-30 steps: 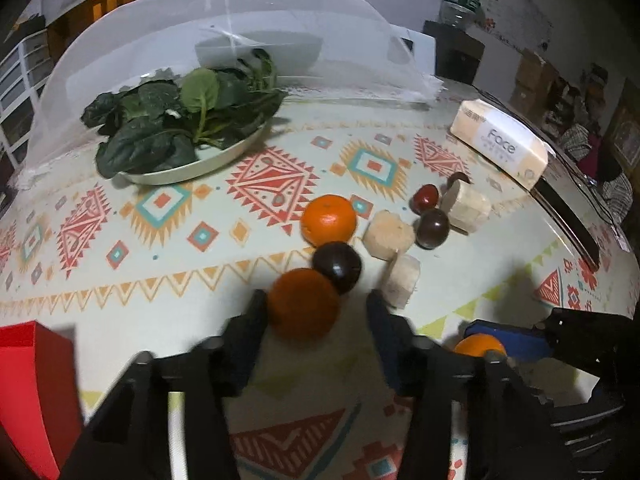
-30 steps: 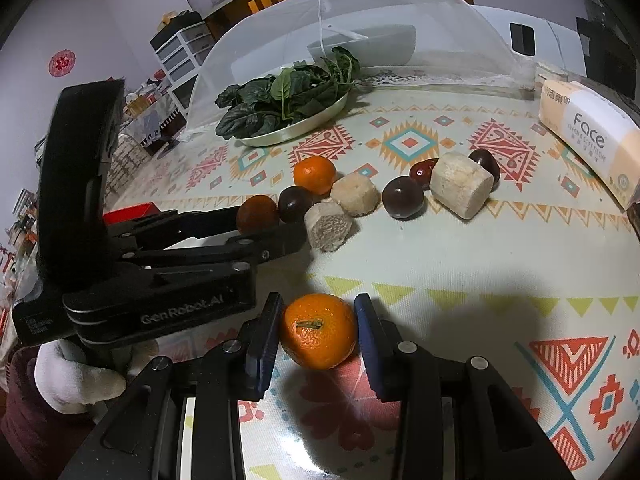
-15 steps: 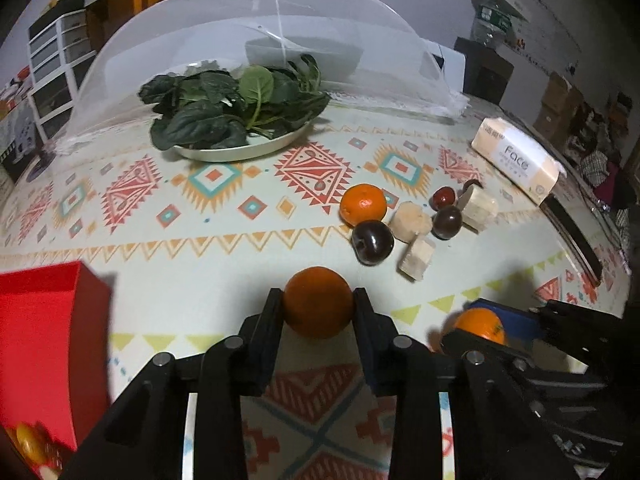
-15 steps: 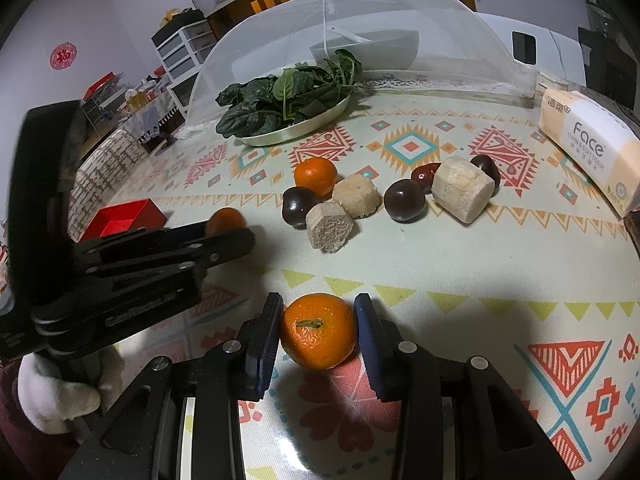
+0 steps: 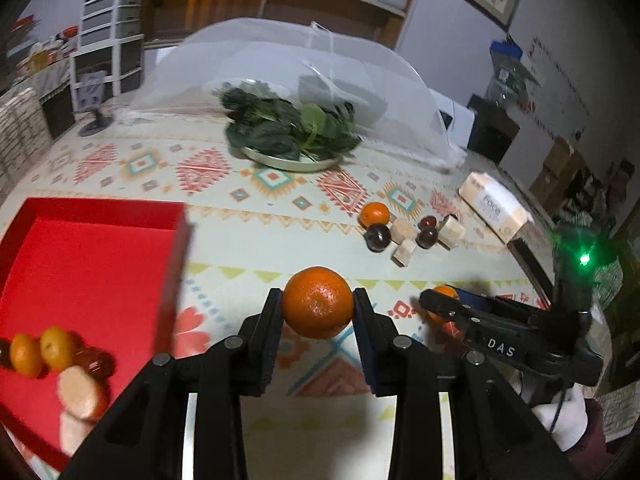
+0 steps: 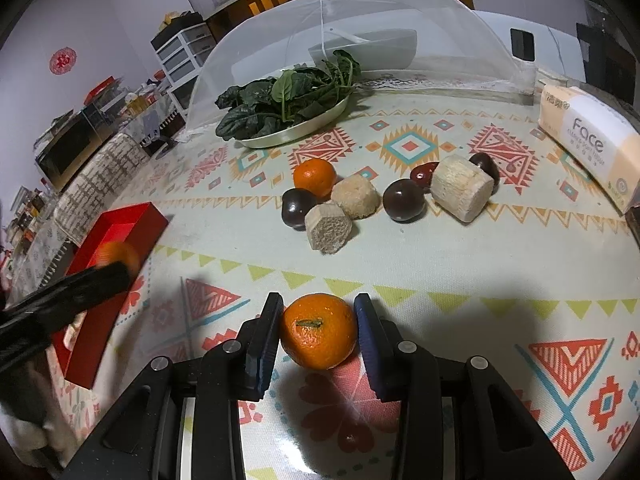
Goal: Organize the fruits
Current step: 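Carry both oranges over the red tray and open both grippers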
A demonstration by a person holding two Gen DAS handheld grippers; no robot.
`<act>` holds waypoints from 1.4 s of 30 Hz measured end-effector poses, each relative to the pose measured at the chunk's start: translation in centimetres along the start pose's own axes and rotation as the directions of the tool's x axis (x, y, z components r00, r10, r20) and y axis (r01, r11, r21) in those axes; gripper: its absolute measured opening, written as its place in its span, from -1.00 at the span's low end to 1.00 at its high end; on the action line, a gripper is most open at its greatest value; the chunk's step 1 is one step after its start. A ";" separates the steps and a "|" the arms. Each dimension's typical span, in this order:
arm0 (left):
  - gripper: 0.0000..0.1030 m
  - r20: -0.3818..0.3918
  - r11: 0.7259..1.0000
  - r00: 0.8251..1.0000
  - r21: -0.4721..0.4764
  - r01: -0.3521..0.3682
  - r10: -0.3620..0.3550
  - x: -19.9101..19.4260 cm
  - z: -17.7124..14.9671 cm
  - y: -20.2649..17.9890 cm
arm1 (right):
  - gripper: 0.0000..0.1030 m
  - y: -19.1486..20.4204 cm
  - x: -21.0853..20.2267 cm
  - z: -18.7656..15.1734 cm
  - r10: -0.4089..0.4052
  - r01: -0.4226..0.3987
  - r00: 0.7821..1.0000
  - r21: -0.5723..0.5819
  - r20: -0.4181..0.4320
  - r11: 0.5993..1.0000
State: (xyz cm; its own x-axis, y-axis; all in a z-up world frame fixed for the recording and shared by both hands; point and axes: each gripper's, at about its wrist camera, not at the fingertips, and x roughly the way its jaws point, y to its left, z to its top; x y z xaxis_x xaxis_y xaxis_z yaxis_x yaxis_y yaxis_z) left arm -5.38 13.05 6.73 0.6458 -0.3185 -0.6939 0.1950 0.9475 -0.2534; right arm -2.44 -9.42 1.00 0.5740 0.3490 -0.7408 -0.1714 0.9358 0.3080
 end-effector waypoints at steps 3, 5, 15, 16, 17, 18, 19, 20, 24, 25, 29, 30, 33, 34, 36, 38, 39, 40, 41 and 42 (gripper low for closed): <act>-0.35 0.028 0.999 1.000 -0.039 -0.003 0.004 -1.9 -0.4 1.7 | -0.23 0.2 -0.5 -0.5 0.004 -0.004 1.000 0.029 -0.015 1.000; -0.35 0.039 0.998 0.999 -0.065 -0.002 0.005 -2.7 -0.7 2.8 | -0.23 0.8 -1.0 -0.9 0.022 -0.022 1.000 0.040 -0.019 0.999; -0.35 0.096 0.978 0.994 -0.208 -0.023 0.044 -6.2 -2.3 10.0 | -0.23 9.9 -2.8 -0.7 0.102 -0.103 0.995 -0.083 -0.008 0.991; -0.35 0.106 0.974 0.993 -0.223 -0.029 0.054 -6.7 -2.5 10.8 | -0.23 10.8 -2.7 -0.7 0.113 -0.114 0.993 -0.093 -0.014 0.989; -0.35 0.114 0.972 0.991 -0.234 -0.034 0.062 -7.2 -2.6 11.4 | -0.23 11.7 -2.6 -0.9 0.122 -0.124 0.992 -0.103 -0.019 0.987; -0.35 0.125 0.968 0.989 -0.246 -0.046 0.079 -7.8 -2.7 12.2 | -0.23 13.1 -2.2 -0.9 0.135 -0.137 0.990 -0.120 -0.028 0.983; -0.35 0.132 0.965 0.987 -0.255 -0.057 0.093 -8.3 -2.9 12.9 | -0.23 14.0 -2.0 -0.9 0.142 -0.146 0.989 -0.131 -0.035 0.981; -0.35 0.138 0.962 0.985 -0.264 -0.068 0.107 -8.7 -3.0 13.5 | -0.23 14.9 -1.6 -0.9 0.151 -0.156 0.988 -0.142 -0.045 0.978; -0.35 0.152 0.947 0.976 -0.303 -0.104 0.156 -10.2 -3.6 16.3 | -0.23 18.8 0.1 -0.8 0.175 -0.188 0.981 -0.189 -0.079 0.964; -0.35 0.151 0.944 0.975 -0.313 -0.107 0.161 -10.4 -3.8 16.9 | -0.23 19.4 0.4 -0.7 0.177 -0.191 0.981 -0.198 -0.084 0.962; -0.35 0.144 0.932 0.976 -0.345 -0.108 0.167 -10.7 -4.5 19.0 | -0.23 21.9 1.6 -0.6 0.181 -0.199 0.978 -0.223 -0.100 0.954; -0.34 0.145 0.930 0.976 -0.352 -0.105 0.165 -10.8 -4.6 19.4 | -0.23 22.3 1.9 -0.6 0.181 -0.200 0.978 -0.225 -0.104 0.953; -0.18 0.154 0.923 0.973 -0.370 -0.102 0.170 -11.3 -4.9 20.2 | -0.23 23.3 3.0 -0.4 0.190 -0.214 0.973 -0.218 -0.128 0.952; -0.07 0.159 0.920 0.972 -0.379 -0.100 0.171 -11.6 -4.9 20.5 | -0.23 23.5 3.3 -0.3 0.195 -0.221 0.971 -0.213 -0.136 0.952; 0.01 0.170 0.914 0.969 -0.392 -0.102 0.181 -12.2 -5.1 20.9 | -0.23 24.2 4.0 -0.2 0.211 -0.240 0.965 -0.200 -0.155 0.950; 0.05 0.180 0.909 0.963 -0.402 -0.114 0.200 -12.9 -5.2 21.4 | -0.23 24.9 4.7 -0.1 0.227 -0.258 0.959 -0.190 -0.173 0.947; 0.12 0.183 0.906 0.960 -0.406 -0.121 0.210 -13.2 -5.2 21.6 | -0.23 25.3 4.9 -0.1 0.234 -0.266 0.956 -0.187 -0.176 0.946; 0.19 0.187 0.903 0.958 -0.411 -0.127 0.219 -13.5 -5.3 21.9 | -0.23 25.8 5.3 0.0 0.242 -0.275 0.953 -0.185 -0.182 0.944; 0.21 0.191 0.900 0.955 -0.417 -0.131 0.227 -13.8 -5.3 22.1 | -0.23 26.2 5.6 0.1 0.248 -0.281 0.951 -0.183 -0.186 0.942; 0.23 0.195 0.896 0.953 -0.423 -0.133 0.234 -14.2 -5.4 22.4 | -0.23 26.8 6.2 0.4 0.255 -0.290 0.948 -0.181 -0.192 0.940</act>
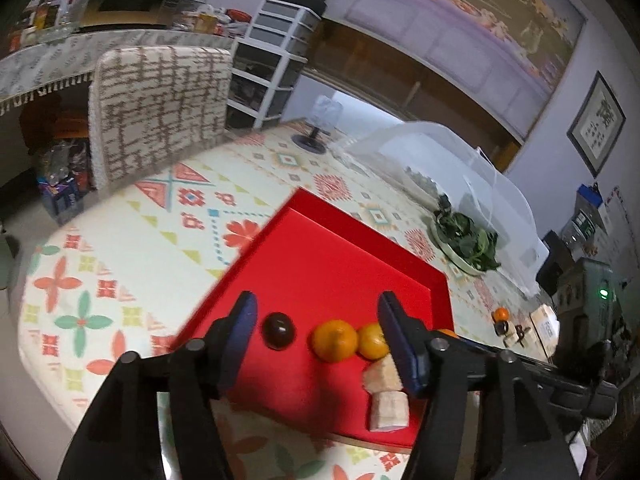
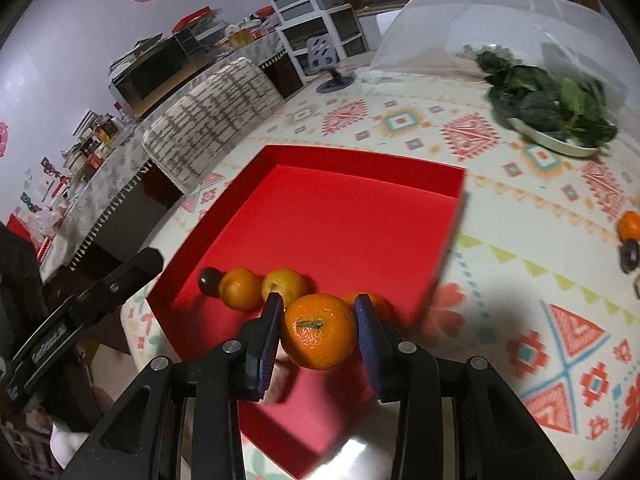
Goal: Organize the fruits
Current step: 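Carry both oranges over the red tray and open both grippers, then move both grippers back from the red tray toward the remaining fruits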
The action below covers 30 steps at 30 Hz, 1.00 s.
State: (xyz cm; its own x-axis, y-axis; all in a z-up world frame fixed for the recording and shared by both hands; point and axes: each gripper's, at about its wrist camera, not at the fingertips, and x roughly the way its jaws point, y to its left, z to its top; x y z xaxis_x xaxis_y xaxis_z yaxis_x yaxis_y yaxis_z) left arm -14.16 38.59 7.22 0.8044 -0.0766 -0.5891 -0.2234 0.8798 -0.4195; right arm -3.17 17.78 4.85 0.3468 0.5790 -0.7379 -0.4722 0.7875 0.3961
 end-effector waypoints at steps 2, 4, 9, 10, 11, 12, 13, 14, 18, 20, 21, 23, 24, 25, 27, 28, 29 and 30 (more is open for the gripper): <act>0.24 0.010 1.000 1.000 -0.005 -0.008 0.008 -0.6 0.2 0.6 | -0.23 0.3 0.9 0.6 0.002 -0.002 1.000 0.003 -0.006 1.000; 0.26 0.015 1.000 1.000 -0.004 -0.018 0.018 -0.9 0.3 0.9 | -0.21 0.8 2.2 1.2 -0.004 0.004 1.000 0.006 -0.021 1.000; 0.35 0.031 0.999 0.999 -0.008 -0.034 0.034 -1.9 0.6 1.8 | -0.18 1.6 3.9 2.6 -0.026 0.026 0.999 0.005 -0.024 1.000; 0.36 0.032 0.999 0.999 -0.009 -0.036 0.036 -2.1 0.6 1.9 | -0.11 1.7 3.9 2.9 -0.028 0.028 0.999 0.007 -0.018 1.000; 0.37 0.033 0.999 0.999 -0.008 -0.037 0.037 -2.3 0.6 2.0 | -0.05 1.8 3.8 3.1 -0.030 0.030 0.999 0.008 -0.010 1.000; 0.38 0.034 0.999 0.999 -0.008 -0.037 0.038 -2.4 0.6 2.0 | 0.06 1.8 3.5 3.4 -0.033 0.033 0.999 0.010 0.004 0.999; 0.39 0.036 0.999 0.999 -0.007 -0.037 0.038 -2.5 0.7 2.1 | 0.13 1.9 3.0 3.6 -0.035 0.035 0.999 0.010 0.025 0.999; 0.39 0.037 0.999 0.999 -0.006 -0.037 0.037 -2.5 0.7 2.0 | 0.16 1.9 2.5 3.7 -0.036 0.035 0.999 0.009 0.040 0.999; 0.41 0.040 1.000 0.999 0.010 -0.028 0.028 -2.7 0.6 1.3 | 0.26 1.5 0.3 3.6 -0.037 0.035 0.996 0.028 0.086 0.999; 0.42 0.044 0.999 0.999 0.028 -0.026 0.024 -2.8 0.5 0.7 | 0.27 1.0 -0.9 2.9 -0.039 0.035 0.994 0.045 0.105 0.998; 0.44 0.048 0.999 0.998 0.034 -0.028 0.027 -2.9 0.4 0.4 | 0.29 0.9 -1.2 2.7 -0.043 0.038 0.993 0.048 0.110 0.998; 0.51 0.070 0.997 0.996 0.063 -0.053 0.049 -3.2 0.3 -0.7 | 0.29 0.5 -2.1 2.0 -0.056 0.049 0.991 0.056 0.122 0.997; 0.54 0.086 0.994 0.994 0.078 -0.070 0.063 -3.5 0.2 -1.2 | 0.29 0.3 -2.5 1.6 -0.061 0.053 0.990 0.061 0.127 0.997; 0.56 0.108 0.991 0.991 0.099 -0.095 0.084 -3.8 0.1 -1.8 | 0.29 0.1 -3.0 1.0 -0.065 0.057 0.989 0.066 0.136 0.996; 0.67 0.159 0.980 0.979 0.133 -0.150 0.129 -4.6 -0.1 -3.0 | 0.29 -0.1 -3.9 0.3 -0.081 0.072 0.986 0.063 0.148 0.995; 0.79 0.188 0.972 0.970 0.146 -0.183 0.155 -5.0 -0.2 -3.7 | 0.29 -0.1 -4.2 -0.1 -0.089 0.080 0.984 0.060 0.155 0.995; 0.84 0.216 0.966 0.961 0.153 -0.208 0.173 -5.4 -0.3 -4.2 | 0.30 -0.2 -4.6 -0.3 -0.096 0.087 0.982 0.058 0.162 0.995; 0.92 0.255 0.958 0.947 0.155 -0.240 0.196 -6.0 -0.5 -4.9 | 0.30 -0.3 -5.1 -0.9 -0.103 0.095 0.980 0.055 0.172 0.994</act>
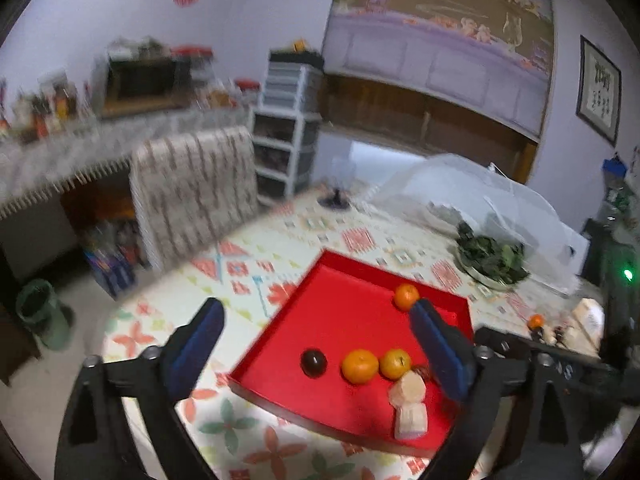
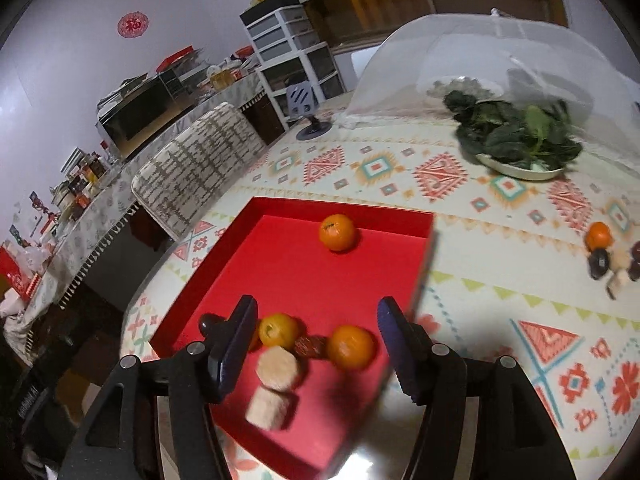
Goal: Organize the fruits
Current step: 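Move both grippers back from the red tray toward the remaining fruits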
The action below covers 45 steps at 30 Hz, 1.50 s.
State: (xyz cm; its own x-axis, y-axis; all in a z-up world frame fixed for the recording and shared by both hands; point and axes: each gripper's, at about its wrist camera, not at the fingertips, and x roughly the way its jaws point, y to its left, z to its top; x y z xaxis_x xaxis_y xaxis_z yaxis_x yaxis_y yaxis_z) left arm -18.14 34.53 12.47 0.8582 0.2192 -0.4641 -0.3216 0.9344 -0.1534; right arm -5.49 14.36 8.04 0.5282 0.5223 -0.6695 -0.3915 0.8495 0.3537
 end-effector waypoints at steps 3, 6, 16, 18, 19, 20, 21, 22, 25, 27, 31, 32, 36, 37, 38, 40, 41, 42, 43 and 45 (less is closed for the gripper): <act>1.00 0.076 0.999 0.996 0.005 -0.043 0.042 -1.6 0.3 -1.4 | 0.37 -0.6 -1.4 -0.9 -0.026 0.026 0.999 -0.012 0.026 1.000; 1.00 0.052 1.000 0.999 0.007 -0.004 0.004 -1.4 0.5 -3.1 | 0.40 -1.3 -2.5 -1.6 -0.053 0.054 0.998 -0.016 0.041 0.998; 1.00 -0.162 0.989 0.986 0.134 0.063 -0.041 1.8 -2.9 -10.9 | 0.46 -6.0 -6.0 -3.9 -0.116 0.113 0.990 0.037 0.084 0.993; 1.00 -0.175 0.984 0.984 0.161 0.071 -0.043 1.9 -3.5 -12.4 | 0.46 -7.2 -6.4 -4.2 -0.119 0.114 0.989 0.061 0.086 0.992; 1.00 -0.179 0.982 0.983 0.173 0.077 -0.045 1.8 -3.7 -13.1 | 0.46 -7.8 -6.7 -4.3 -0.121 0.115 0.989 0.073 0.086 0.991; 1.00 -0.182 0.979 0.982 0.189 0.079 -0.044 1.8 -4.0 -13.9 | 0.46 -8.3 -7.0 -4.4 -0.123 0.116 0.989 0.084 0.087 0.990; 1.00 -0.183 0.976 0.982 0.201 0.081 -0.044 1.7 -4.1 -14.5 | 0.47 -9.0 -7.2 -4.6 -0.126 0.118 0.988 0.095 0.090 0.988; 1.00 -0.183 0.974 0.982 0.212 0.084 -0.045 1.6 -4.3 -15.1 | 0.47 -9.4 -7.4 -4.7 -0.128 0.119 0.987 0.103 0.092 0.988; 1.00 -0.184 0.967 0.982 0.240 0.089 -0.044 1.4 -4.7 -16.5 | 0.47 -10.7 -8.1 -5.1 -0.130 0.117 0.987 0.127 0.099 0.985; 1.00 -0.187 0.961 0.982 0.260 0.092 -0.043 1.3 -5.0 -17.5 | 0.47 -11.6 -8.5 -5.3 -0.130 0.116 0.986 0.140 0.101 0.983; 1.00 -0.190 0.954 0.981 0.286 0.095 -0.041 1.2 -5.5 -18.8 | 0.47 -12.8 -9.1 -5.8 -0.136 0.120 0.985 0.152 0.104 0.981; 1.00 -0.192 0.951 0.981 0.292 0.098 -0.042 1.1 -5.6 -19.2 | 0.47 -13.0 -9.1 -5.9 -0.138 0.121 0.985 0.154 0.104 0.981; 1.00 -0.200 0.945 0.979 0.309 0.110 -0.048 1.1 -6.0 -20.3 | 0.47 -14.2 -9.6 -6.3 -0.144 0.125 0.984 0.170 0.105 0.977; 1.00 -0.203 0.942 0.978 0.317 0.112 -0.048 1.2 -6.1 -20.6 | 0.47 -14.5 -9.7 -6.4 -0.146 0.126 0.984 0.175 0.106 0.976; 1.00 -0.206 0.940 0.977 0.321 0.114 -0.048 1.2 -6.2 -20.9 | 0.47 -14.8 -9.8 -6.4 -0.147 0.126 0.983 0.181 0.107 0.975; 1.00 -0.218 0.936 0.974 0.329 0.128 -0.056 1.3 -6.4 -21.4 | 0.48 -15.6 -10.2 -6.5 -0.151 0.127 0.982 0.197 0.111 0.972; 1.00 -0.224 0.934 0.973 0.330 0.134 -0.061 1.4 -6.5 -21.6 | 0.48 -15.9 -10.3 -6.5 -0.154 0.129 0.982 0.200 0.112 0.971; 1.00 -0.233 0.933 0.970 0.329 0.143 -0.067 1.5 -6.5 -21.8 | 0.49 -16.1 -10.4 -6.6 -0.156 0.132 0.981 0.203 0.112 0.970; 1.00 -0.242 0.934 0.968 0.323 0.152 -0.074 1.6 -6.5 -21.9 | 0.49 -16.6 -10.6 -6.6 -0.162 0.136 0.981 0.208 0.111 0.969; 1.00 -0.262 0.939 0.961 0.299 0.170 -0.090 2.0 -6.4 -21.8 | 0.49 -17.4 -10.9 -6.7 -0.169 0.142 0.979 0.218 0.110 0.965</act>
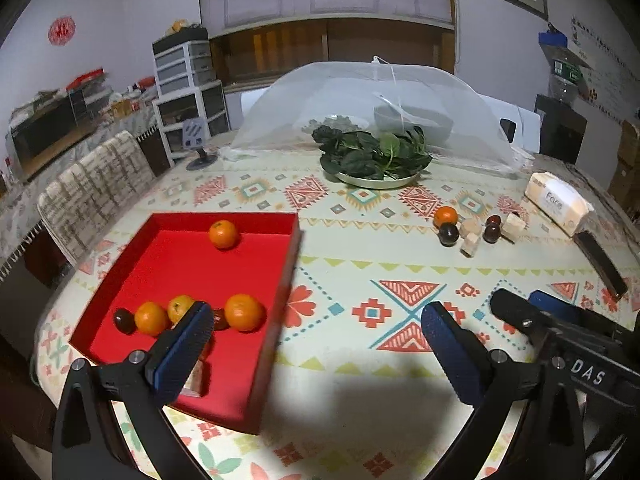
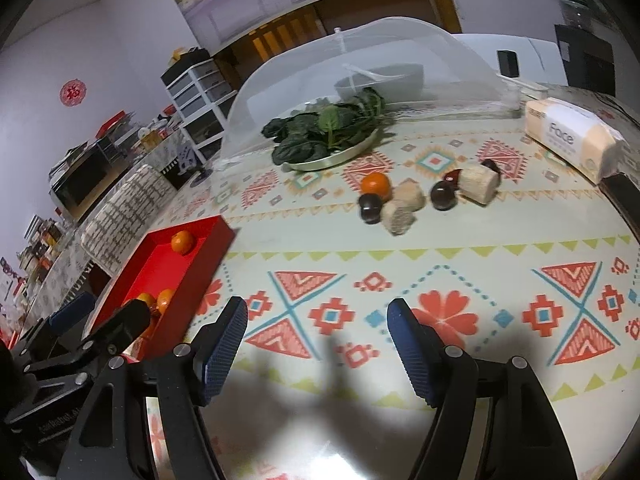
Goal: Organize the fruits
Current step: 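Move both grippers back from the red tray toward the remaining fruits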
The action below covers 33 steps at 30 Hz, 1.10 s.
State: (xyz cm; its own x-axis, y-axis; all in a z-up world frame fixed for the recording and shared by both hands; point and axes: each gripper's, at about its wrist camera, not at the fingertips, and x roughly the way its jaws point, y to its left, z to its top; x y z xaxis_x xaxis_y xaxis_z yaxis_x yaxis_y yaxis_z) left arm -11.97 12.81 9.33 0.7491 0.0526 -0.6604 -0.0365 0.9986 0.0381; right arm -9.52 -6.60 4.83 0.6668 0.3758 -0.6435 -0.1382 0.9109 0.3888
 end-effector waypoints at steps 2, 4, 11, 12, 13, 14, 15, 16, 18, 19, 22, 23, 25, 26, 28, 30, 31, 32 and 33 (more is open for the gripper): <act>1.00 -0.013 0.999 0.999 -0.022 0.041 -0.041 0.3 0.2 0.3 | 0.49 -1.2 -0.4 0.2 -0.018 0.018 1.000 0.008 0.004 1.000; 1.00 -0.027 0.995 0.995 -0.042 0.093 -0.094 0.7 0.3 0.5 | 0.49 -2.7 -1.1 0.4 -0.052 0.052 0.999 0.015 0.011 0.999; 1.00 -0.060 0.981 0.980 -0.031 0.190 -0.191 1.6 0.2 -1.1 | 0.49 -8.9 -3.1 1.3 -0.189 0.187 0.982 0.089 0.014 0.978; 1.00 -0.062 0.978 0.976 -0.027 0.205 -0.207 1.7 0.3 -1.3 | 0.49 -9.3 -3.3 1.4 -0.197 0.195 0.980 0.094 0.014 0.976; 1.00 -0.063 0.975 0.973 -0.025 0.221 -0.222 1.7 0.5 -1.4 | 0.49 -9.8 -3.5 1.6 -0.209 0.207 0.978 0.099 0.015 0.973; 1.00 -0.061 0.972 0.970 -0.025 0.234 -0.236 1.6 0.7 -1.6 | 0.49 -10.0 -3.7 1.8 -0.216 0.214 0.976 0.100 0.017 0.972; 1.00 -0.058 0.971 0.969 -0.026 0.238 -0.239 1.5 0.9 -1.5 | 0.49 -10.2 -3.8 2.1 -0.225 0.222 0.974 0.095 0.019 0.970; 1.00 -0.055 0.970 0.968 -0.029 0.242 -0.243 1.5 1.0 -1.5 | 0.49 -10.3 -3.8 2.2 -0.228 0.225 0.973 0.091 0.020 0.970; 1.00 -0.051 0.967 0.966 -0.039 0.253 -0.254 1.4 1.3 -1.4 | 0.49 -10.3 -3.5 2.8 -0.228 0.226 0.973 0.077 0.021 0.971; 1.00 -0.050 0.967 0.966 -0.042 0.252 -0.254 1.4 1.3 -1.3 | 0.49 -10.4 -3.2 3.2 -0.227 0.225 0.974 0.069 0.021 0.972; 1.00 -0.063 0.965 0.964 -0.048 0.256 -0.259 1.7 1.1 -1.3 | 0.49 -10.6 -2.0 4.5 -0.235 0.235 0.972 0.049 0.010 0.971; 1.00 -0.069 0.964 0.962 -0.050 0.260 -0.263 1.9 1.0 -1.4 | 0.49 -10.8 -1.4 5.0 -0.231 0.231 0.973 0.051 0.005 0.972; 1.00 -0.080 0.962 0.959 -0.056 0.266 -0.270 2.1 0.9 -1.4 | 0.49 -11.2 -0.6 5.9 -0.217 0.217 0.976 0.065 -0.002 0.974; 1.00 -0.083 0.962 0.958 -0.058 0.269 -0.273 2.2 0.8 -1.4 | 0.49 -11.3 -0.2 6.2 -0.208 0.209 0.978 0.074 -0.010 0.975; 1.00 -0.087 0.961 0.958 -0.060 0.269 -0.274 2.4 0.8 -1.5 | 0.49 -11.4 0.8 6.8 -0.165 0.167 0.986 0.101 -0.026 0.981; 1.00 -0.090 0.959 0.956 -0.067 0.276 -0.281 2.5 0.7 -1.6 | 0.48 -11.1 1.9 7.2 -0.109 0.113 0.993 0.114 -0.041 0.987; 1.00 -0.092 0.958 0.955 -0.069 0.278 -0.283 2.6 0.7 -1.6 | 0.38 -10.8 2.4 7.3 -0.094 0.099 0.994 0.112 -0.047 0.989; 1.00 -0.095 0.958 0.954 -0.070 0.279 -0.285 2.7 0.6 -1.6 | 0.29 -10.4 2.9 7.4 -0.086 0.092 0.995 0.108 -0.055 0.990; 1.00 -0.096 0.957 0.953 -0.071 0.280 -0.286 2.8 0.6 -1.6 | 0.11 -9.8 3.8 7.6 -0.078 0.085 0.994 0.100 -0.070 0.991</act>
State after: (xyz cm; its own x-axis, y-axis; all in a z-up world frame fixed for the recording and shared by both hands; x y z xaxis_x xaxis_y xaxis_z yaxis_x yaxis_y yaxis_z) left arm -9.43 11.38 7.88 0.6609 -0.2354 -0.7126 0.1285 0.9710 -0.2016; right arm -0.07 -15.43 3.63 0.6230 0.3142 -0.7164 -0.0071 0.9180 0.3965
